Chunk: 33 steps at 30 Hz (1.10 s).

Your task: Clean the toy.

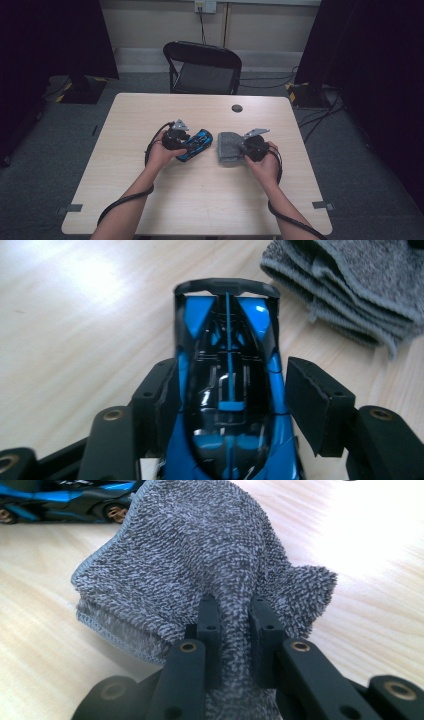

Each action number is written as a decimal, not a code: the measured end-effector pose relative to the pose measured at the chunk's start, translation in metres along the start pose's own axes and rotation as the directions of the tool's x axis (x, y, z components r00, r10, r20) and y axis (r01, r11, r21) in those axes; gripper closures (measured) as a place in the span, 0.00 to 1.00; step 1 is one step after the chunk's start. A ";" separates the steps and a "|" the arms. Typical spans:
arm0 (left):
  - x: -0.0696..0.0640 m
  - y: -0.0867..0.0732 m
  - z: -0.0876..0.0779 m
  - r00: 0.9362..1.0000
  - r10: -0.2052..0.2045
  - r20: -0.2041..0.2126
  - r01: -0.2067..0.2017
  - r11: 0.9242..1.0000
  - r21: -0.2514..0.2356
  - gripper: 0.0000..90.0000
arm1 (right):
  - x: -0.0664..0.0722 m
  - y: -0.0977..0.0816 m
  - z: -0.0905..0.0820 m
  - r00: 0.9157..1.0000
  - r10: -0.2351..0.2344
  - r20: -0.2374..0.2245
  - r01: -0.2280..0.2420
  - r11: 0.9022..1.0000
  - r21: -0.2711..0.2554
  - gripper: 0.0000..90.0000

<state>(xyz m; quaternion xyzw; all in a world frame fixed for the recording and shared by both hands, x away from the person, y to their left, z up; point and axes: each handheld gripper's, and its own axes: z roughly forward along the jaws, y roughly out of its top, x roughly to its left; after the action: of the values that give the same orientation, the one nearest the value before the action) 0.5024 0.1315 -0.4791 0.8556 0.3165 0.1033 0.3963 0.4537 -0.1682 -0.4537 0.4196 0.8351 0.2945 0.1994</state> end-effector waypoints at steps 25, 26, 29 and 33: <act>-0.008 0.001 0.005 0.996 0.046 -0.074 -0.046 0.999 -0.008 0.52 | 0.046 0.000 -0.015 0.954 -0.191 -0.229 0.177 0.981 -0.081 0.87; -0.008 0.002 0.005 0.997 0.038 -0.071 -0.038 0.999 -0.008 0.52 | 0.051 0.001 -0.014 0.948 -0.205 -0.242 0.191 0.978 -0.081 0.87; -0.009 0.003 0.005 0.997 0.032 -0.068 -0.032 0.999 0.005 0.52 | 0.070 0.004 -0.007 0.915 -0.262 -0.306 0.249 0.965 -0.082 0.87; -0.009 0.002 0.005 0.997 0.027 -0.069 -0.027 1.000 -0.004 0.52 | 0.089 0.011 0.002 0.891 -0.300 -0.341 0.294 0.953 -0.071 0.87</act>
<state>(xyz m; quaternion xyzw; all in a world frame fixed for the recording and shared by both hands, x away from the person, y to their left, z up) 0.4982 0.1218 -0.4801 0.8549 0.3182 0.1388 0.3856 0.4104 -0.0892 -0.4554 0.2266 0.9088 0.3371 0.0950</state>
